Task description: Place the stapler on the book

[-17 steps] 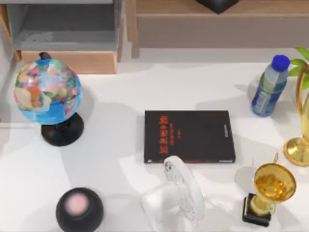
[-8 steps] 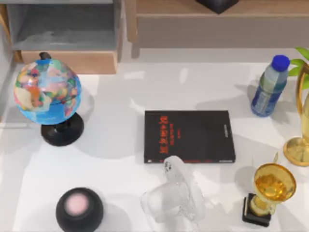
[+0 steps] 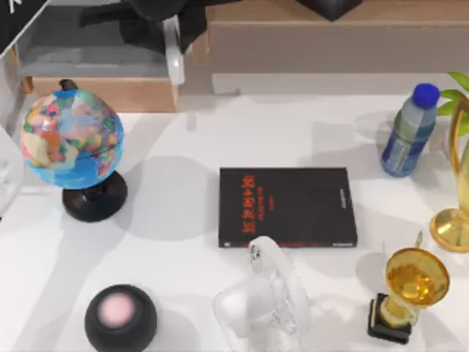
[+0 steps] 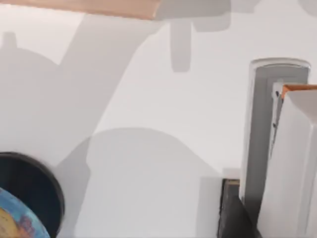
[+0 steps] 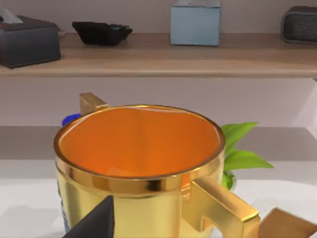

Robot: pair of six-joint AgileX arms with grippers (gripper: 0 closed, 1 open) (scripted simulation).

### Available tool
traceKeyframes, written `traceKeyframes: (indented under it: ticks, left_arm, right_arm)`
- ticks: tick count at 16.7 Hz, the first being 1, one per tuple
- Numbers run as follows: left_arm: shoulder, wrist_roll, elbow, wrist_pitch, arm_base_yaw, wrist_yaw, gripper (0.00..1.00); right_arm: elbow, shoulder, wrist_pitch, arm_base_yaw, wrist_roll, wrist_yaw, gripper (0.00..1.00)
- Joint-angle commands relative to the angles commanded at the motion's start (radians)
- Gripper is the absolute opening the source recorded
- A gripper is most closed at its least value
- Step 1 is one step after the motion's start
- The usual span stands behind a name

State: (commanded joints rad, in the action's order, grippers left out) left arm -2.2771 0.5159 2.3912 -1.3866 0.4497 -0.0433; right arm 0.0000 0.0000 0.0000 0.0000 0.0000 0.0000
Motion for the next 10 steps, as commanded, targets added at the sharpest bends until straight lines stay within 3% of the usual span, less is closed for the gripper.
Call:
traceKeyframes:
  ticks: [5,10]
  left_arm:
    - [-0.115,0.176,-0.065,0.03,0.243,-0.021,0.0]
    - [-0.183,0.253,-0.098,0.044,0.352,-0.032,0.0]
  right_arm:
    - [0.0,0.0,0.0,0.0,0.0,0.0,1.0]
    - [0.0,0.0,0.0,0.0,0.0,0.0,1.0]
